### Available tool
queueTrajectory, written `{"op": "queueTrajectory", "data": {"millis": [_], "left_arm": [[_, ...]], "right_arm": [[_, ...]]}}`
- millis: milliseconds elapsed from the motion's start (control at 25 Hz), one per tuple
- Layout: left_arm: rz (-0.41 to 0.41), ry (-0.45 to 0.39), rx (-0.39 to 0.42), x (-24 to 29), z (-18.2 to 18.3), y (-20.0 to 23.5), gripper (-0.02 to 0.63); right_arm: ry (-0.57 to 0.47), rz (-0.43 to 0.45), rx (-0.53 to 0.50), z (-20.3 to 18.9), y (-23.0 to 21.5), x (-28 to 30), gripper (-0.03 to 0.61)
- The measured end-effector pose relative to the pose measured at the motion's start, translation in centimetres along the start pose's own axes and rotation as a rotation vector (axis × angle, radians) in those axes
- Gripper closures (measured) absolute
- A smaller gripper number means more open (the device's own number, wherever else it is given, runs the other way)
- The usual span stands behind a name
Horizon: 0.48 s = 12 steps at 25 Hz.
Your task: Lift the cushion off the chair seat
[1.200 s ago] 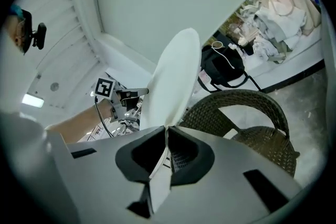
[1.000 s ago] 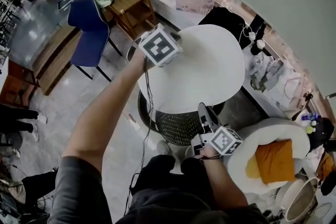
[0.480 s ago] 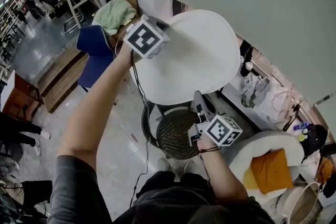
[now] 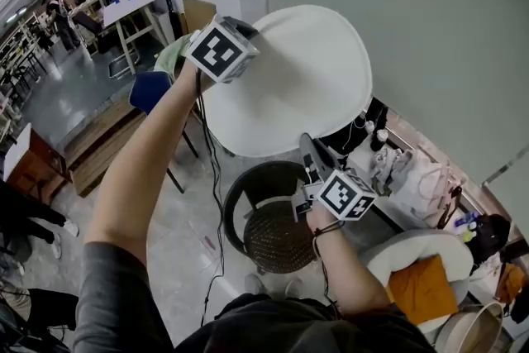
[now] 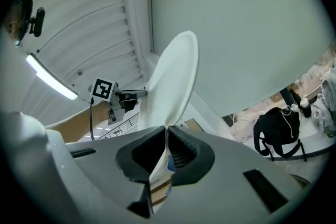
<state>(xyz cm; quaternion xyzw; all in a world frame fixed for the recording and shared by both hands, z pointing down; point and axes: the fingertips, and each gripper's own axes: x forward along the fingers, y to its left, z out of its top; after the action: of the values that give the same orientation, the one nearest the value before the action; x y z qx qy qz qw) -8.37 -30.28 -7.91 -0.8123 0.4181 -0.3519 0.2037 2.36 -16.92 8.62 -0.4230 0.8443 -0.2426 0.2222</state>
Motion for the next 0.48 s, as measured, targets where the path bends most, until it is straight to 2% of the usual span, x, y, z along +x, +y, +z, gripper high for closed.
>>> {"op": "queueTrajectory", "data": {"millis": [480], "left_arm": [[0.099,-0.038,0.021,-3.7,4.9,4.2,0.611]], "right_arm": [[-0.05,0.081,-0.038,5.5,3.0,1.6,0.552]]}}
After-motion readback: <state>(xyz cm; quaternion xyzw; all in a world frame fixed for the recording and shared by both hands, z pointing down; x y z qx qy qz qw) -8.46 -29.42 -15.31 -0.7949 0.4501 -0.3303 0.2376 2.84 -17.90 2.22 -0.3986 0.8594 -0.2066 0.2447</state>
